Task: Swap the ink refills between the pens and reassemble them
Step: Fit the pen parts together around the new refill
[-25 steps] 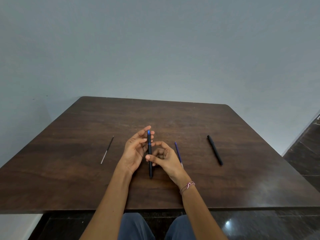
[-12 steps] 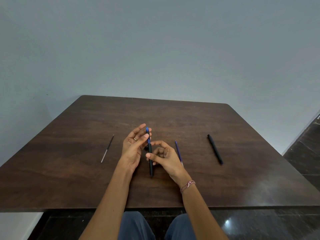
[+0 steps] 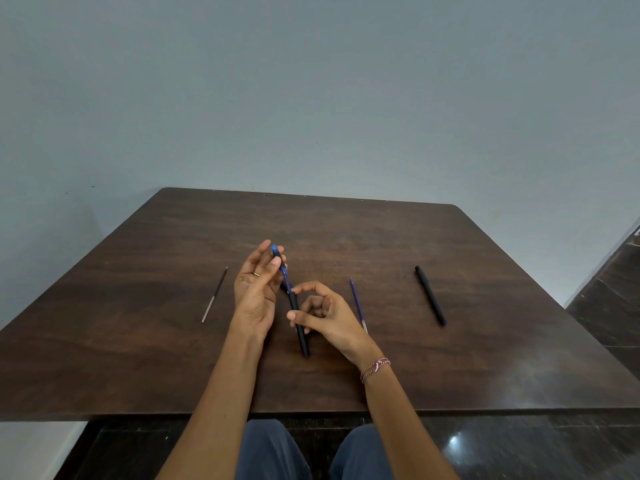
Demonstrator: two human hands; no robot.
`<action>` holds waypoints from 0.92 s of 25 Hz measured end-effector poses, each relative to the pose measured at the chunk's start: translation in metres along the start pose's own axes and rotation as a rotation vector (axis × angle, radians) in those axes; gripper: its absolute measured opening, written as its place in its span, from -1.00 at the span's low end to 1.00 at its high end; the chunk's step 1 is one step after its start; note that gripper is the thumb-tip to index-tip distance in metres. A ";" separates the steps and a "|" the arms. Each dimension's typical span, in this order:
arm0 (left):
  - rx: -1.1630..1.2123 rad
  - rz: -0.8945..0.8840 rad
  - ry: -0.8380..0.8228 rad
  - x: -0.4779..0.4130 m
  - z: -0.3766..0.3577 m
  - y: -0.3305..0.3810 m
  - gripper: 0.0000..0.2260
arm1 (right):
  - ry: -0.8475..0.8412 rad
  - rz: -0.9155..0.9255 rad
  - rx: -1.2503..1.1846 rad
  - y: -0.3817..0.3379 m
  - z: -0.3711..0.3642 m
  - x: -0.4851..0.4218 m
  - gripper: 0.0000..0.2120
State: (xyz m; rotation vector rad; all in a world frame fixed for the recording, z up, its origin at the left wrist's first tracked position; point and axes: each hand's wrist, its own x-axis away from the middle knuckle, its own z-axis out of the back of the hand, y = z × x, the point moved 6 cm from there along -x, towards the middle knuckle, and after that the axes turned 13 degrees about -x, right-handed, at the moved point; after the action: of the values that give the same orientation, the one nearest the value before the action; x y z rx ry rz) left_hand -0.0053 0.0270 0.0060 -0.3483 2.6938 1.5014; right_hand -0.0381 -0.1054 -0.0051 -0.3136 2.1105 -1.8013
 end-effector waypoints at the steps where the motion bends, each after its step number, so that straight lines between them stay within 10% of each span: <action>1: 0.019 0.001 0.007 -0.001 0.002 -0.001 -0.64 | -0.003 -0.004 0.007 0.000 -0.001 0.000 -0.67; 15: 0.221 -0.035 0.048 -0.003 0.011 0.005 -0.44 | -0.010 -0.005 0.101 -0.003 -0.001 0.001 -0.64; 23: 0.204 -0.053 0.163 -0.006 0.018 0.004 -0.74 | 0.027 0.028 0.093 -0.005 0.001 0.002 -0.63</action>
State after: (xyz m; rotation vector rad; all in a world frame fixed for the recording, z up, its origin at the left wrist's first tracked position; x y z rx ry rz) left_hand -0.0018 0.0450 0.0004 -0.5475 2.9033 1.2199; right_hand -0.0394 -0.1080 -0.0003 -0.2361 2.0309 -1.8913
